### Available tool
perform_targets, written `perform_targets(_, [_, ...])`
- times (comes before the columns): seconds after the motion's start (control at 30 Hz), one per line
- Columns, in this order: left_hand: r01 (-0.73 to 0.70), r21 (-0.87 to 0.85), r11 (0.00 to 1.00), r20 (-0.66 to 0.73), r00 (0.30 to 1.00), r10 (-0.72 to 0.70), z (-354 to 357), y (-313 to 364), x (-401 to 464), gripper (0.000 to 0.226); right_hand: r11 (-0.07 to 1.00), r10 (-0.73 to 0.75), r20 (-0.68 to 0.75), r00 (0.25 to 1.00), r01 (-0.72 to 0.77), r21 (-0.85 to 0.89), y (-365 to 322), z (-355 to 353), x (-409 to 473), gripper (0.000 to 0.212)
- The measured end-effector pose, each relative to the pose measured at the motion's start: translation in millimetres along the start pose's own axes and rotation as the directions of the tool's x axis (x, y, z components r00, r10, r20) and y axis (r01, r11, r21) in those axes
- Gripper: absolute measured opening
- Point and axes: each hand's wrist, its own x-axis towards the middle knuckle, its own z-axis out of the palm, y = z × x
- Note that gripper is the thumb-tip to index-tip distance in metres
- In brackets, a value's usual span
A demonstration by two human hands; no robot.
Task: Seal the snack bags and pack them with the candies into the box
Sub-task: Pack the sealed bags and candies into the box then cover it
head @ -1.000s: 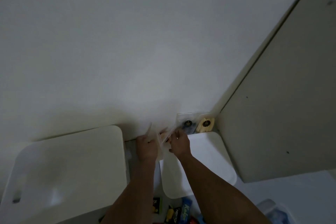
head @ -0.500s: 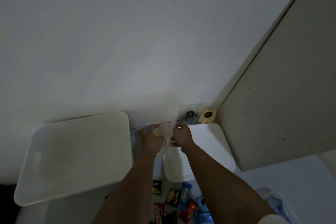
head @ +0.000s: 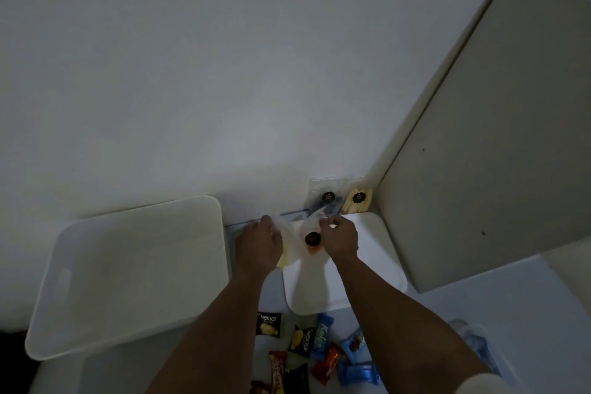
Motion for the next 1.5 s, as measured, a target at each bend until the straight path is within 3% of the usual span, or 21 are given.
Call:
perform_targets(0.13, [-0.046,-0.103,0.994,-0.076,0.996,0.038,-30,16,-4,0.020,0.987,-0.132,-0.066,0.989,0.138,0.086,-12,-28,-8,0.024])
perform_targets(0.23, [-0.050,-0.239,0.970,-0.127,0.992,0.020,-62,31,-8,0.017,0.956,-0.185,-0.113,0.976,0.205,0.207,-31,-49,-19,0.014])
perform_targets(0.3, [-0.056,-0.291,0.955,-0.177,0.984,0.004,-86,36,-12,0.016,0.916,-0.196,-0.093,0.976,0.217,0.338,-49,-59,-30,0.003])
perform_targets(0.4, [-0.041,-0.320,0.946,-0.233,0.972,-0.036,-127,31,-18,0.013,0.842,-0.252,-0.091,0.963,0.265,0.471,-86,-64,-52,0.009])
perform_targets(0.63, [0.089,-0.370,0.925,-0.358,0.905,-0.230,-219,-35,-31,0.012,0.760,-0.360,0.113,0.926,0.221,0.611,-180,-35,-118,0.021])
perform_targets(0.77, [0.209,-0.361,0.909,-0.371,0.862,-0.345,-241,-87,-49,0.011,0.787,-0.415,0.238,0.878,0.215,0.579,-201,7,-149,0.011])
perform_targets(1.0, [0.398,-0.427,0.812,-0.291,0.789,-0.541,-221,-164,-70,0.015,0.907,-0.365,0.372,0.853,0.237,0.348,-193,90,-177,0.007])
perform_targets(1.07, [0.436,-0.443,0.784,-0.263,0.772,-0.578,-208,-179,-70,0.015,0.921,-0.350,0.375,0.859,0.242,0.305,-190,108,-184,0.019])
perform_targets(1.1, [0.455,-0.454,0.766,-0.245,0.762,-0.599,-200,-186,-68,0.015,0.934,-0.322,0.388,0.864,0.221,0.283,-188,117,-184,0.028])
perform_targets(1.2, [0.502,-0.509,0.700,-0.189,0.728,-0.659,-180,-205,-57,0.014,0.954,-0.203,0.428,0.880,0.080,0.289,-177,151,-177,0.010])
perform_targets(1.23, [0.514,-0.522,0.681,-0.170,0.720,-0.673,-173,-211,-52,0.015,0.961,-0.161,0.427,0.890,0.043,0.271,-171,165,-168,0.015])
perform_targets(1.5, [0.597,-0.625,0.503,-0.035,0.622,-0.782,-135,-239,-23,0.017,0.980,-0.067,0.488,0.870,-0.035,0.197,-122,242,-109,0.021])
